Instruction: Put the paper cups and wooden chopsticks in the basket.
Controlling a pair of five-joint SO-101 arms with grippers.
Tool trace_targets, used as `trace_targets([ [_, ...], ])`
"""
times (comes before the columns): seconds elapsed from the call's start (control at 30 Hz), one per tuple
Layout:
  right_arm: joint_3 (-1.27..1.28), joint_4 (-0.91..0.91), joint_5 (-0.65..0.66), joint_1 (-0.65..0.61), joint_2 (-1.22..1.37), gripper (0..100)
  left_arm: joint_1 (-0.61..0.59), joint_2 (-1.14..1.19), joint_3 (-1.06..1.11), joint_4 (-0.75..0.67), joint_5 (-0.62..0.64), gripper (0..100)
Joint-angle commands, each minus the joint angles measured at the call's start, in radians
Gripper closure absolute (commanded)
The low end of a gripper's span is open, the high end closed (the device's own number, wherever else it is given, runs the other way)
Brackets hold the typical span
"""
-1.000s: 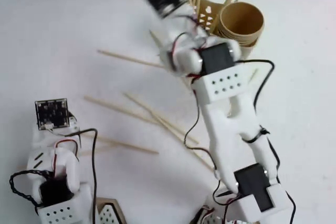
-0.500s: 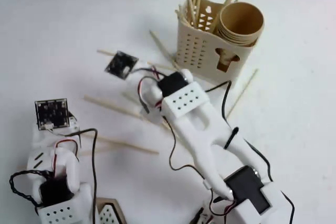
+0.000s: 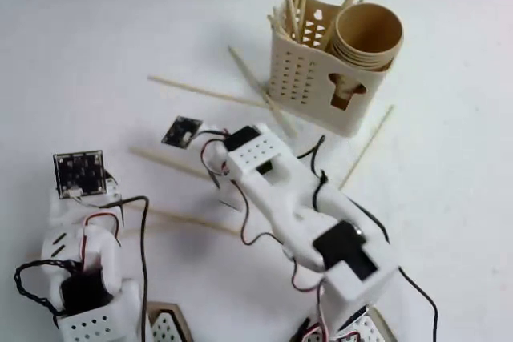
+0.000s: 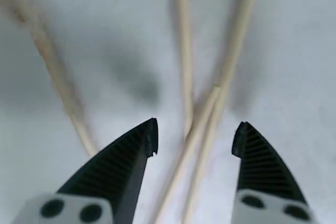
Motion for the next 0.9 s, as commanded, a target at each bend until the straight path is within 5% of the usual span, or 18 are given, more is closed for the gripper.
trace_targets([
  [0.0, -0.068, -0.005, 0.009, 0.005, 0.041, 76.2, -0.004, -0.01, -0.008, -0.025, -0.011, 97],
  [0.37, -0.169, -0.001, 0.035, 0.008, 0.191, 98.4, -0.004, -0.01, -0.008, -0.023, -0.011, 97],
  [0.87, -0.219, 0.18, 0.086, 0.008, -0.111, 98.1, -0.004, -0.01, -0.008, -0.023, -0.012, 97],
])
